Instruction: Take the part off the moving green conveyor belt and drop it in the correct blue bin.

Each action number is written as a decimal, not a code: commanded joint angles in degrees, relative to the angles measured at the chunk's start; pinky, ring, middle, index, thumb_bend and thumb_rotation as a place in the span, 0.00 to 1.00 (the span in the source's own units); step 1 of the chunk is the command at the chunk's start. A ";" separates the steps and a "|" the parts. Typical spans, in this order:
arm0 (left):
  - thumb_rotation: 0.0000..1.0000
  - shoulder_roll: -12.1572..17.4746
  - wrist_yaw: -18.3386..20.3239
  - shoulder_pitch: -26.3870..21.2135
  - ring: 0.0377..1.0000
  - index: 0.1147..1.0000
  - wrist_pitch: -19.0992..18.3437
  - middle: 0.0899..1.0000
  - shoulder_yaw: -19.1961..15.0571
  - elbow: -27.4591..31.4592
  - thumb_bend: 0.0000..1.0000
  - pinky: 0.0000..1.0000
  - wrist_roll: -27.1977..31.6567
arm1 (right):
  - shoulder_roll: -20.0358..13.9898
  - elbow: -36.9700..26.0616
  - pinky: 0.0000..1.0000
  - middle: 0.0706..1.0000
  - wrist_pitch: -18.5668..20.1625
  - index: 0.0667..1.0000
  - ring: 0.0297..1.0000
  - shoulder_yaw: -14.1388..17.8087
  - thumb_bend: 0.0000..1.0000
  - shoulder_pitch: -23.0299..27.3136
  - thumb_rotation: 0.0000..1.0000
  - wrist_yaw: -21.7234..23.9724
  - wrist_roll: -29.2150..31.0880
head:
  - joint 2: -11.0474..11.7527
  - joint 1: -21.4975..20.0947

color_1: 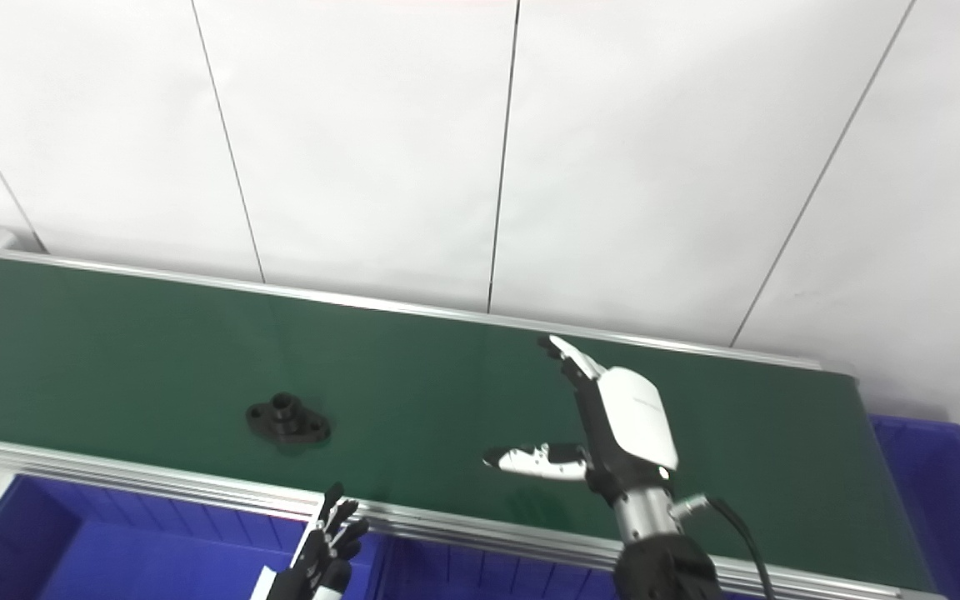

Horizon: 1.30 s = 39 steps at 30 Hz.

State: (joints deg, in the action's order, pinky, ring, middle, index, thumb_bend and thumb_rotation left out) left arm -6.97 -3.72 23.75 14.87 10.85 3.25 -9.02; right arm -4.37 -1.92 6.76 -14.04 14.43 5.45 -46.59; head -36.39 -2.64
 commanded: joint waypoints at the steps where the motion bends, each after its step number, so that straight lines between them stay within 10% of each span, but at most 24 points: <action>1: 0.90 -0.66 0.16 -0.03 0.89 1.00 1.19 0.95 1.02 2.20 0.74 0.88 -0.27 | 0.86 0.12 0.63 0.81 0.71 0.85 0.77 -1.02 0.98 2.87 0.38 -1.64 -1.03 | 0.00 0.09; 39: 0.86 -3.83 -0.38 1.45 0.83 1.00 -0.20 0.90 3.87 3.51 0.80 0.81 -1.48 | 7.00 22.19 0.50 0.79 2.93 0.83 0.64 -12.92 0.94 13.75 0.36 -6.13 -4.28 | -0.94 3.14</action>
State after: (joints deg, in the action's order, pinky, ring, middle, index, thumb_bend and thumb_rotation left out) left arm -7.02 -3.74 24.63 14.27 11.54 4.80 -10.38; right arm 1.43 20.88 8.93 -26.80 25.49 0.56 -51.06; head -37.35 0.44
